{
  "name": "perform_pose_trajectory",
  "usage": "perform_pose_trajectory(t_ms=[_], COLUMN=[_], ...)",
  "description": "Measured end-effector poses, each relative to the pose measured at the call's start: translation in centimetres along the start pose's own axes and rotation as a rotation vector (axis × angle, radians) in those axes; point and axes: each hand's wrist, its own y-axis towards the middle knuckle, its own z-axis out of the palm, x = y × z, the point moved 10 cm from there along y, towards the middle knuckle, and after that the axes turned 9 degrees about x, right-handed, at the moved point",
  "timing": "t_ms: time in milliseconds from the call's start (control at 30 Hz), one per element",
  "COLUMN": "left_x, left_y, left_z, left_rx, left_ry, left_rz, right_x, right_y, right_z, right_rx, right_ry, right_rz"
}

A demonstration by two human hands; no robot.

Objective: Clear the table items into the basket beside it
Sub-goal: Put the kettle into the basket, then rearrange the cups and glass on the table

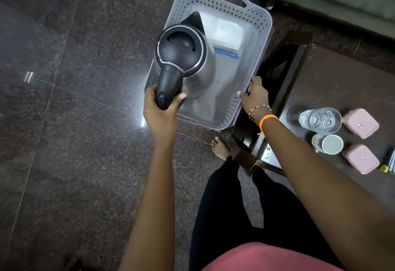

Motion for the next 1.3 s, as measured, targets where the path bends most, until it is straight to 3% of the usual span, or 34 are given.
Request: perform_pose_trajectory(t_ms=[167,267,433,567,733,867,1067,1300], left_x=[-5.2,-6.2,-2.7,-0.6,0.8,0.7,-0.6,-2.9], left_y=[-4.8,-7.4,-11.4,-13.7,-16.0,-17.4,-19.4,-22.7], left_z=[0.5,5.6,17.0,22.5,26.8,29.4,35.2,42.7], left_rx=[-0.200,0.001,0.475,0.648,0.689,0.641,0.600,0.642], left_ry=[0.264,0.343,0.312,0.376,0.398,0.362,0.268,0.246], left_rz=[0.296,0.416,0.276,0.274,0.157,0.084,0.005,0.024], right_x=[-1.4,-4.4,-12.7,-18.8,-20.6,-21.0,-21.4,-27.7], right_y=[-0.6,-1.8,-3.9,-3.8,-2.0,-1.9,-4.9,-6.4], right_z=[-1.0,-3.5,-9.9,-11.9,-13.2,-14.8,-21.3,-30.7], right_rx=[-0.037,-0.104,-0.175,-0.073,0.063,0.083,-0.085,-0.223], right_ry=[0.112,0.094,-0.398,-0.556,-0.637,-0.541,-0.401,-0.316], right_rz=[-0.019,-0.018,0.050,0.186,0.082,0.026,-0.023,0.137])
